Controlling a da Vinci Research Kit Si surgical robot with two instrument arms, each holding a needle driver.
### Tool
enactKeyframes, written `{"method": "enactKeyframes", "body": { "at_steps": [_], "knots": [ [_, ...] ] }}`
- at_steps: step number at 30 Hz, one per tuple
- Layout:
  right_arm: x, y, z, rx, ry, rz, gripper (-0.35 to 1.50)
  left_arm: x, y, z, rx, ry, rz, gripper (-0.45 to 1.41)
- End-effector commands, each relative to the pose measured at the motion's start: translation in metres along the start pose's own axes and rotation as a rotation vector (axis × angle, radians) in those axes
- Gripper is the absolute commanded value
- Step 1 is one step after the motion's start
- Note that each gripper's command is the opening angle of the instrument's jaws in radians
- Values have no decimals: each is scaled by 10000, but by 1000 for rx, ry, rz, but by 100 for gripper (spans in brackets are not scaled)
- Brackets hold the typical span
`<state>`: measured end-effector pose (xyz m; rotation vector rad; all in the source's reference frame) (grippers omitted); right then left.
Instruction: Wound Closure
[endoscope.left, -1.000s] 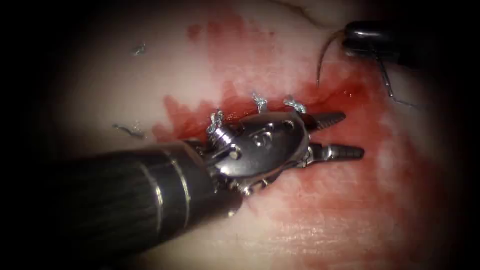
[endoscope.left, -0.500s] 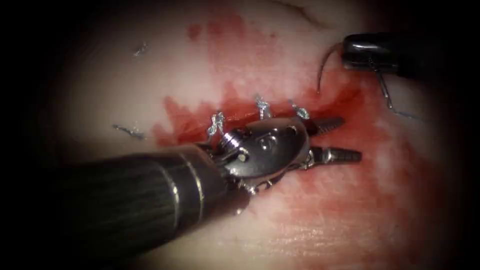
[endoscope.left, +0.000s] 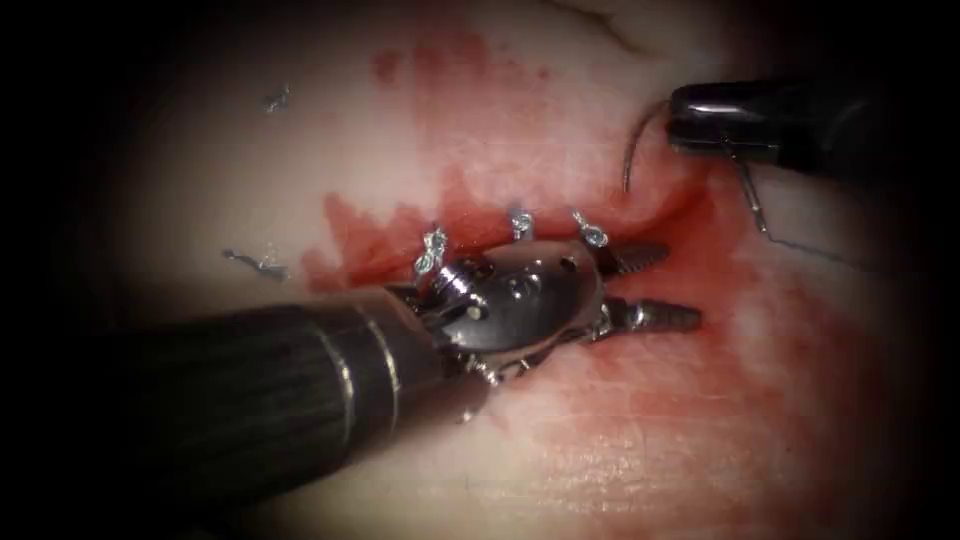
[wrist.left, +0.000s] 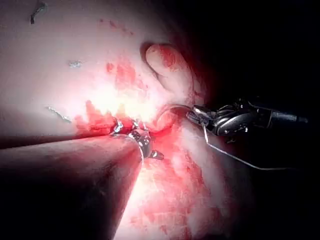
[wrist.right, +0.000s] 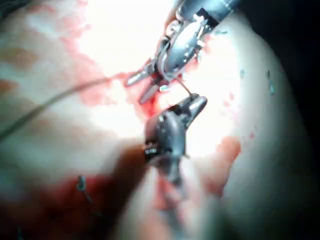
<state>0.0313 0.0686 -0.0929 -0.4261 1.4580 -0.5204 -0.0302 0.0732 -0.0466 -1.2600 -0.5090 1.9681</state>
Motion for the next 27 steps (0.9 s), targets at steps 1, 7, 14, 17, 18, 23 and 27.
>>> {"method": "enactKeyframes", "body": {
  "at_steps": [1, 7, 14, 17, 18, 23, 27],
  "knots": [
    [-5, 1, 9, 23, -2, -1, -35, 3, -3, 5, -1, -3, 3, 75],
    [-4, -3, 11, 61, -14, 0, -35, 1, -2, 2, -4, -10, 4, 75],
    [-5, -11, 13, 78, -20, -25, -35, 0, -2, 0, -6, -13, 4, 75],
    [-5, -12, 14, 89, -22, -25, -35, 0, -2, 0, -6, -13, 4, 75],
    [-6, -12, 15, 93, -20, -25, -35, 0, -2, 0, -6, -13, 4, 75],
    [-11, -20, 18, 124, -24, -32, -35, 0, -2, -1, -7, -13, 5, 75],
    [-18, -27, 19, 139, -23, 2, -35, 0, -2, -2, -7, -13, 5, 75]
  ]
}}
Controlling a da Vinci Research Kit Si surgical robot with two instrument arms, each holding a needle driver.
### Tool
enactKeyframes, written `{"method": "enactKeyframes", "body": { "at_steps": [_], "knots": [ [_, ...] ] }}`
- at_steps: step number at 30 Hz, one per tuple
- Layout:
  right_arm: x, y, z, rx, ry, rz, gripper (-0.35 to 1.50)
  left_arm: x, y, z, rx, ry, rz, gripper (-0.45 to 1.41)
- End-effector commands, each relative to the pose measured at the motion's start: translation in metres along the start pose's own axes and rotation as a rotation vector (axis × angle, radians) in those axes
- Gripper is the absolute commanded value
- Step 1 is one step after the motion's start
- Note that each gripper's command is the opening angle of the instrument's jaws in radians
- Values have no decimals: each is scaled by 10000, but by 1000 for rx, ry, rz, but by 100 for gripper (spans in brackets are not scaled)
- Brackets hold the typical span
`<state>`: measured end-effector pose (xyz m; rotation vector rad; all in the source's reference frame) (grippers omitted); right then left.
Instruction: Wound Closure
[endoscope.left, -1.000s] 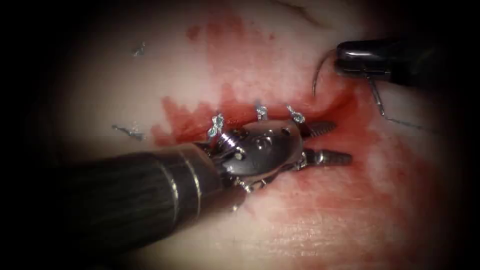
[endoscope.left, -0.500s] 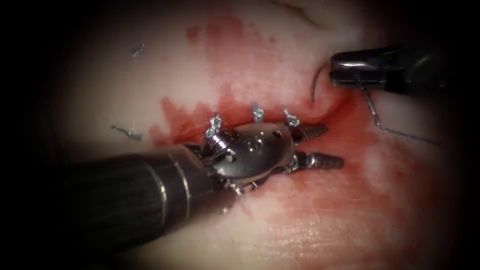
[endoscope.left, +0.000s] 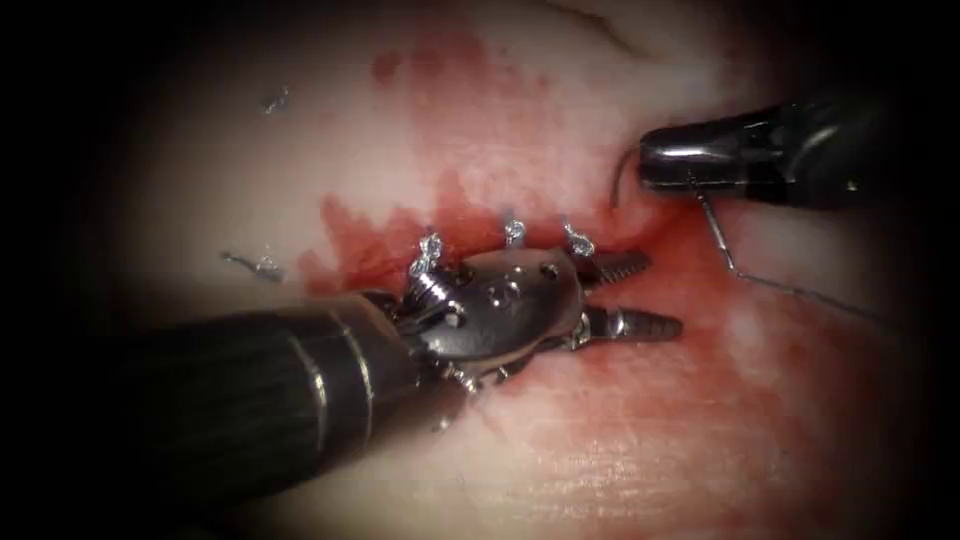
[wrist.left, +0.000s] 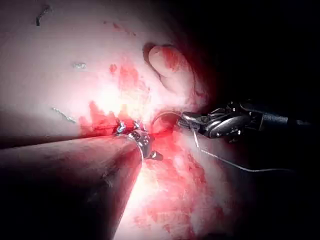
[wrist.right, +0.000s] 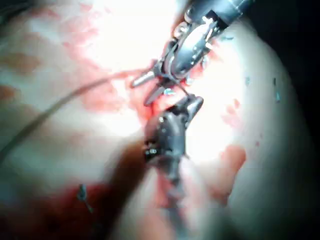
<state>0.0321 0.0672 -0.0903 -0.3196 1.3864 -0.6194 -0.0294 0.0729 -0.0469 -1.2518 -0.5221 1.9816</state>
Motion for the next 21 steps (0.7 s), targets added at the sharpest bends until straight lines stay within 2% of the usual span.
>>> {"method": "enactKeyframes", "body": {
  "at_steps": [1, 6, 13, 21],
  "knots": [
    [-5, 0, 9, -7, 1, 7, -35, 2, -3, 7, 0, 2, 2, 75],
    [-6, 9, 5, -11, 3, 51, -35, 2, -3, 7, -1, 2, 2, 75],
    [-9, 46, -3, -60, 12, 130, -35, 0, -2, 8, 1, -5, 4, 75],
    [-10, 47, 1, -19, 9, 252, -35, -1, -3, 7, -1, -5, 4, 75]
  ]
}}
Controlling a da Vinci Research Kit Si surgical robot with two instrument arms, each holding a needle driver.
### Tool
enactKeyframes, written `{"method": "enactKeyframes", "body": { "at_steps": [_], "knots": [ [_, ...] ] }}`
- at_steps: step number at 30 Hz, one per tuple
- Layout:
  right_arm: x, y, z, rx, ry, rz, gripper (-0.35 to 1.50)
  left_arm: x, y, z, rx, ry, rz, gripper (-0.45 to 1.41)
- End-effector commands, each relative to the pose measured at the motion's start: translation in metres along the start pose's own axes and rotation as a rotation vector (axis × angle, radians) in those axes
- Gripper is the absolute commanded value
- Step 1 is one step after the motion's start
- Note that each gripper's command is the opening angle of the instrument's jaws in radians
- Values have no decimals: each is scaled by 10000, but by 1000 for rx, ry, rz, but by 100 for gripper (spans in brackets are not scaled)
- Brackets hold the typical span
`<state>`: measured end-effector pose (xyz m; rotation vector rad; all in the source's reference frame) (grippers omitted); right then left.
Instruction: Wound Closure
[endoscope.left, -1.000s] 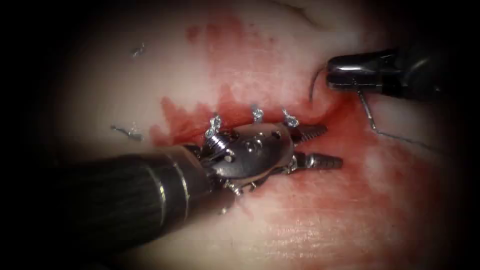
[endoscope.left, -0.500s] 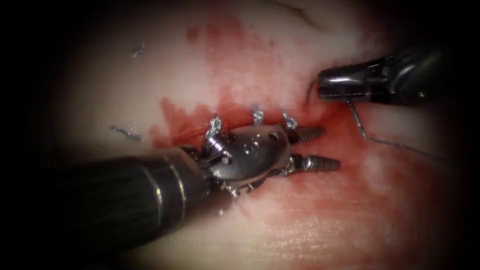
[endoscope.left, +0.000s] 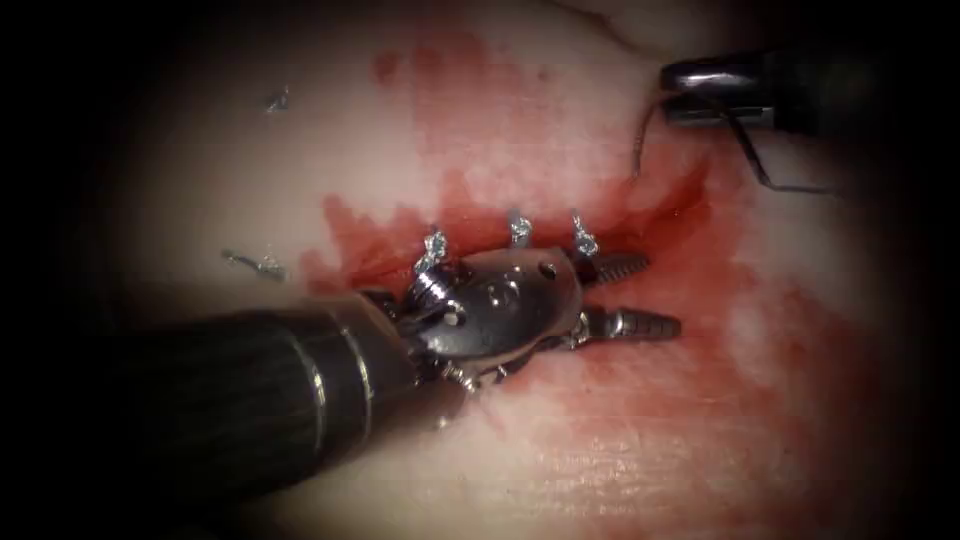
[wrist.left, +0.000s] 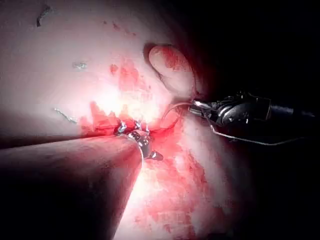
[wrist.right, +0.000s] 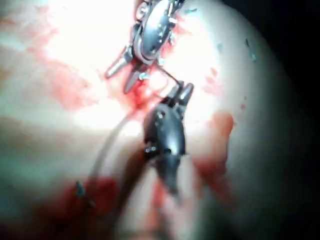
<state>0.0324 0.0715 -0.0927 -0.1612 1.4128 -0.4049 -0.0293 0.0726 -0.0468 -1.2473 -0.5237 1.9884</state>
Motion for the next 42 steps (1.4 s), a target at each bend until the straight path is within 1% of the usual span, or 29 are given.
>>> {"method": "enactKeyframes", "body": {
  "at_steps": [1, 4, 6, 8, 9, 10, 11, 12, 13, 14, 15, 16, 17, 18, 22, 23, 24, 25, 26, 28, 29, 30, 32, 34, 37, 39, 40, 41, 42],
  "knots": [
    [-6, -1, 9, 8, -4, 26, -35, 3, -4, 7, 0, -1, 1, 75],
    [-11, -2, 12, 51, -7, 170, -35, 3, -4, 8, 0, -1, 1, 75],
    [-11, -2, 13, 61, -13, 200, -35, 3, -4, 8, 0, -1, 1, 75],
    [-14, -5, 15, 105, -47, 357, -35, 3, -4, 7, -1, -1, 2, 75],
    [-15, -5, 16, 109, -53, 393, -35, 3, -4, 7, -1, -1, 2, 75],
    [-15, -5, 16, 109, -53, 393, -35, 3, -4, 7, -1, -1, 2, 75],
    [-16, -5, 16, 124, -63, 468, -35, 3, -4, 7, -1, -1, 2, 75],
    [-17, -4, 16, 133, -61, 505, -35, 3, -4, 7, -1, -2, 2, 75],
    [-18, -2, 16, 148, -52, 597, -35, 2, -4, 7, -1, -5, 2, 75],
    [-18, -2, 16, 148, -52, 597, -35, 2, -4, 7, -1, -5, 2, 75],
    [-21, 2, 17, 169, -43, 700, -35, 2, -4, 6, -2, -5, 2, 75],
    [-23, 3, 18, 175, -43, 733, -35, 2, -4, 5, -2, -5, 2, 75],
    [-23, 3, 18, 175, -43, 733, -35, 2, -4, 5, -2, -5, 2, 75],
    [-27, 8, 19, 202, -40, 772, -35, 1, -4, 4, -4, -9, 9, 75],
    [-36, 12, 24, 244, -25, 888, -35, 0, -4, 0, -8, -16, 22, 75],
    [-38, 10, 25, 266, -17, 943, -35, 0, -5, 0, -9, -16, 22, 75],
    [-38, 10, 25, 266, -17, 943, -35, 0, -5, 0, -9, -16, 22, 75],
    [-39, 4, 27, 292, -18, 1003, -35, 0, -5, 0, -9, -16, 22, 75],
    [-39, 0, 28, 303, -22, 1025, -35, 0, -5, 0, -9, -16, 22, 75],
    [-39, -22, 34, 333, -25, 1080, -35, 1, -5, 1, -8, -15, 21, 75],
    [-39, -27, 36, 342, -25, 1090, -35, 2, -5, 1, -8, -15, 26, 75],
    [-39, -27, 36, 342, -25, 1090, -35, 2, -5, 1, -8, -15, 26, 75],
    [-40, -50, 39, 362, -35, 1119, -35, 5, -3, 1, -9, -15, 34, 75],
    [-40, -61, 38, 370, -47, 1126, -35, 7, -1, 0, -10, -15, 38, 75],
    [-39, -70, 31, 353, -61, 1125, -35, 11, 1, -2, -7, -15, 58, 75],
    [-41, -59, 22, 269, -91, 1114, -35, 12, 3, -3, -5, -15, 74, 74],
    [-43, -53, 20, 230, -96, 1070, -10, 12, 4, -4, -7, -16, 86, 74],
    [-43, -53, 20, 230, -96, 1070, -10, 12, 4, -4, -7, -16, 86, 74],
    [-46, -44, 16, 180, -107, 1024, 34, 11, 5, -5, -9, -17, 116, 73]
  ]
}}
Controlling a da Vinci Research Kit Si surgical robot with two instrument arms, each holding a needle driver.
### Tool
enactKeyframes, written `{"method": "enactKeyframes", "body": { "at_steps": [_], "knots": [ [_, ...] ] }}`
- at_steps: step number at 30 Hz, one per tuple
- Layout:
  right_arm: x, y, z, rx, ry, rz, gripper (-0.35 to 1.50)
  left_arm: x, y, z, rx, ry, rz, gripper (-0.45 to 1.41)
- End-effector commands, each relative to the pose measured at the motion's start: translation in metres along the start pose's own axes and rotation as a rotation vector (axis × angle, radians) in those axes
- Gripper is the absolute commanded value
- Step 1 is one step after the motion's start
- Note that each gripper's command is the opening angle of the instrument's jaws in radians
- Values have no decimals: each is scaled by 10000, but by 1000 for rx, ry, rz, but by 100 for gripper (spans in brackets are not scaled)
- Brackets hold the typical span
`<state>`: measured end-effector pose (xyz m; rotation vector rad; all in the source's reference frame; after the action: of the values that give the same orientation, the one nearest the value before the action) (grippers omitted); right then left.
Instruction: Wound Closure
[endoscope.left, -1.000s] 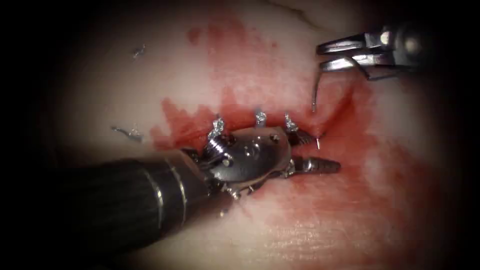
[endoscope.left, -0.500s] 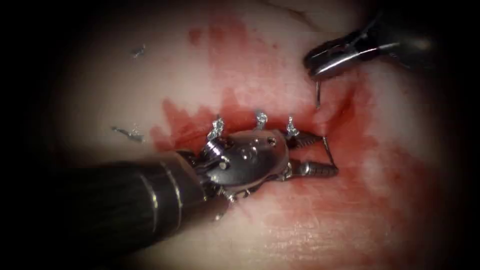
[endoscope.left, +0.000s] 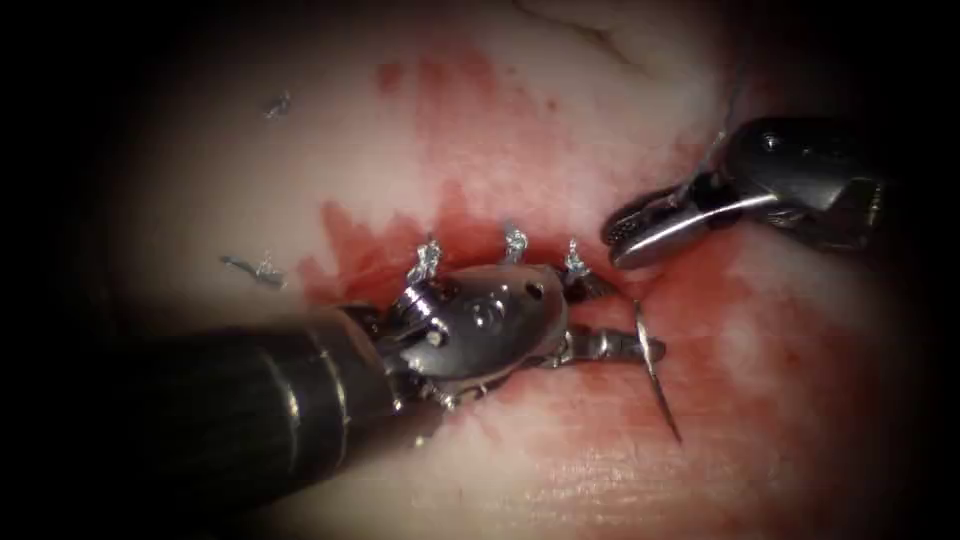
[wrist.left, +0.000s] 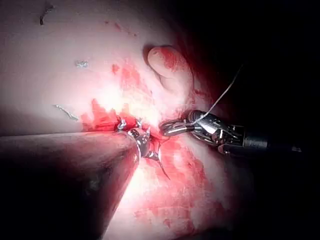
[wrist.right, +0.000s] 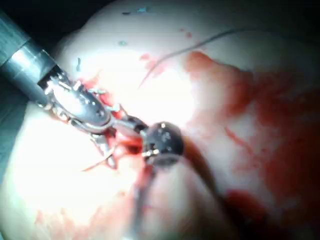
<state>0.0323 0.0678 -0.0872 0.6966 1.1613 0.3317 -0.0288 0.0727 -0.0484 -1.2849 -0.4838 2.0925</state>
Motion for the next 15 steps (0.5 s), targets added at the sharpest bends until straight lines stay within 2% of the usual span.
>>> {"method": "enactKeyframes", "body": {
  "at_steps": [1, 3, 4, 7, 11, 15],
  "knots": [
    [8, 17, -3, -54, 15, -47, 61, 1, -2, 6, 0, 0, 26, 71],
    [16, 31, -13, -119, 33, -86, 113, 3, 0, 0, -1, -29, 76, 68],
    [18, 36, -17, -149, 30, -81, 126, 5, 2, -5, 9, -50, 110, 68],
    [17, 41, -19, -162, 27, -79, 131, 7, 5, -10, 17, -59, 143, 68],
    [13, 43, -26, -165, 33, -77, 133, 18, 18, -24, 93, -91, 291, 68],
    [10, 40, -32, -158, 40, -80, 131, 28, 25, -29, 130, -112, 372, 68]
  ]
}}
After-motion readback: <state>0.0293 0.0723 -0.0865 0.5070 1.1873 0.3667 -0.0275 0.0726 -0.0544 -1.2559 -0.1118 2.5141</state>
